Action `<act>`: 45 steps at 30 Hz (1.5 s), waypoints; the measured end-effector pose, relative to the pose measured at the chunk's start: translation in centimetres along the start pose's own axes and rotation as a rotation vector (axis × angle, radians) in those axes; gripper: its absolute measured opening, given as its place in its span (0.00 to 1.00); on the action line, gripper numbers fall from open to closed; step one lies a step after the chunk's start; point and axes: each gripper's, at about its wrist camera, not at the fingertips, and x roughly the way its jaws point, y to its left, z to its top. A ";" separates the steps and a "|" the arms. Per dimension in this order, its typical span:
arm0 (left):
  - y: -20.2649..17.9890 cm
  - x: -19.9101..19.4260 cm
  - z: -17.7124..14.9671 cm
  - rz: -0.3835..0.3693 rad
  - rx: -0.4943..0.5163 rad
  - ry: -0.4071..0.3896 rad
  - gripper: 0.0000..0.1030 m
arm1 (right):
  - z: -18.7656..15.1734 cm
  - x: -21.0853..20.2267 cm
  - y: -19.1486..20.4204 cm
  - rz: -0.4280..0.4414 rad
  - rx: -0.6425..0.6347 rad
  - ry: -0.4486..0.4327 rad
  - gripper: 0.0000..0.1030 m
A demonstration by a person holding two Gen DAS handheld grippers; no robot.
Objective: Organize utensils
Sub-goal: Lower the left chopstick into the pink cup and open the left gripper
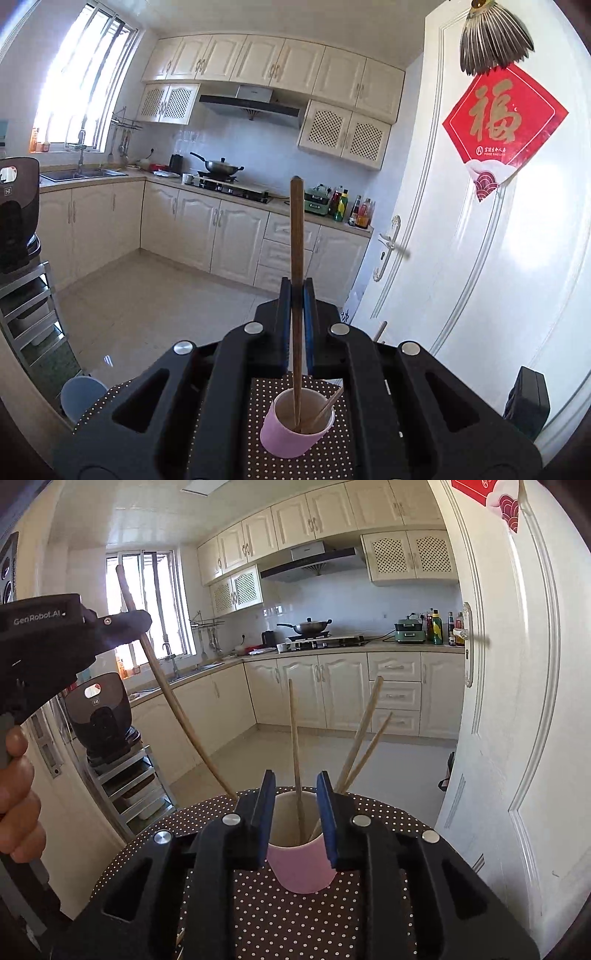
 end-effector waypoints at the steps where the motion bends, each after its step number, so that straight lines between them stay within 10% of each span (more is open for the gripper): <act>1: -0.1 0.0 -0.2 -0.009 -0.001 -0.008 0.06 | -0.1 0.0 -0.1 0.001 0.002 0.003 0.22; 35: -0.8 1.9 -6.5 -0.008 0.166 0.234 0.09 | -1.4 -0.2 -0.4 0.002 0.041 0.045 0.24; 37: -0.8 1.8 -6.6 -0.003 0.175 0.241 0.16 | -1.5 -0.3 -0.4 0.002 0.041 0.046 0.25; 40: -0.7 0.9 -6.8 0.013 0.188 0.225 0.54 | -1.5 -0.7 -0.2 0.001 0.041 0.043 0.25; 45: -0.2 -0.4 -6.8 0.024 0.196 0.221 0.55 | -1.7 -1.3 0.3 0.000 0.034 0.047 0.25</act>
